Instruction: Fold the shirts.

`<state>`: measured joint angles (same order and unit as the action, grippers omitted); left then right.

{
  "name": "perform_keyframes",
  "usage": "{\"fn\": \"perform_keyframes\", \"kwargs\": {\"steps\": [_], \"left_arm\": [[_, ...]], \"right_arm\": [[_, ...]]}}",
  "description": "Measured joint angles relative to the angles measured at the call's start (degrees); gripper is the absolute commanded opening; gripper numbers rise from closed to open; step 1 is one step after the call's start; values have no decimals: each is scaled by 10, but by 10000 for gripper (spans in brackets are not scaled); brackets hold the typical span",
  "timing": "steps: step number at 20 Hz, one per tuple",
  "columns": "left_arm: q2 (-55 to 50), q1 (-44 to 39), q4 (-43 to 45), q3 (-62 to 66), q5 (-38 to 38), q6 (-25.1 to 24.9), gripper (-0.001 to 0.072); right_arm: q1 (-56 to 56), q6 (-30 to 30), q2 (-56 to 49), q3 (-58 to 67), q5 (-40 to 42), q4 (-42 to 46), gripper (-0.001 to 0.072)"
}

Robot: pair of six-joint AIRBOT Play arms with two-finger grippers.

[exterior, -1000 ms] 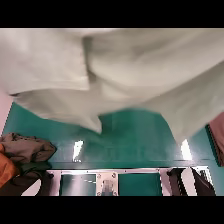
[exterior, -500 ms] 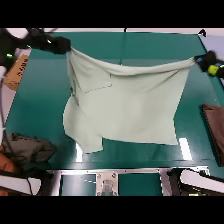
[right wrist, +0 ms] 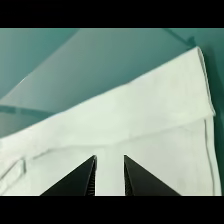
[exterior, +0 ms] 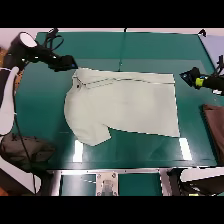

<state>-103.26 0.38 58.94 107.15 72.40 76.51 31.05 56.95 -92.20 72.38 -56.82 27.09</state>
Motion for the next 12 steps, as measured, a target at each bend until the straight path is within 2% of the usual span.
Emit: {"fn": "perform_keyframes", "kwargs": {"steps": [3,5,6,7,8,9,10,11,12], "left_arm": [[7,46,2,7,107,6,26],[26,64,3,-20,155,6,26],[43,70,3,-47,169,4,26],[66,76,3,-88,173,-3,27],[92,82,4,-135,171,-11,28],[120,90,5,-189,164,-22,30],[145,99,5,-241,152,-32,192],[168,111,5,-296,138,-40,469],[185,122,5,-342,123,-47,507]], "right_arm": [[61,19,37,-30,-86,58,163],[100,26,76,-73,-116,97,150],[121,29,99,-99,-122,115,172],[140,30,120,-123,-126,130,233],[160,31,140,-146,-129,148,241],[178,33,155,-167,-132,166,299],[192,35,165,-183,-137,183,300],[204,36,173,-200,-145,199,300],[213,38,178,-215,-151,213,300]]}}
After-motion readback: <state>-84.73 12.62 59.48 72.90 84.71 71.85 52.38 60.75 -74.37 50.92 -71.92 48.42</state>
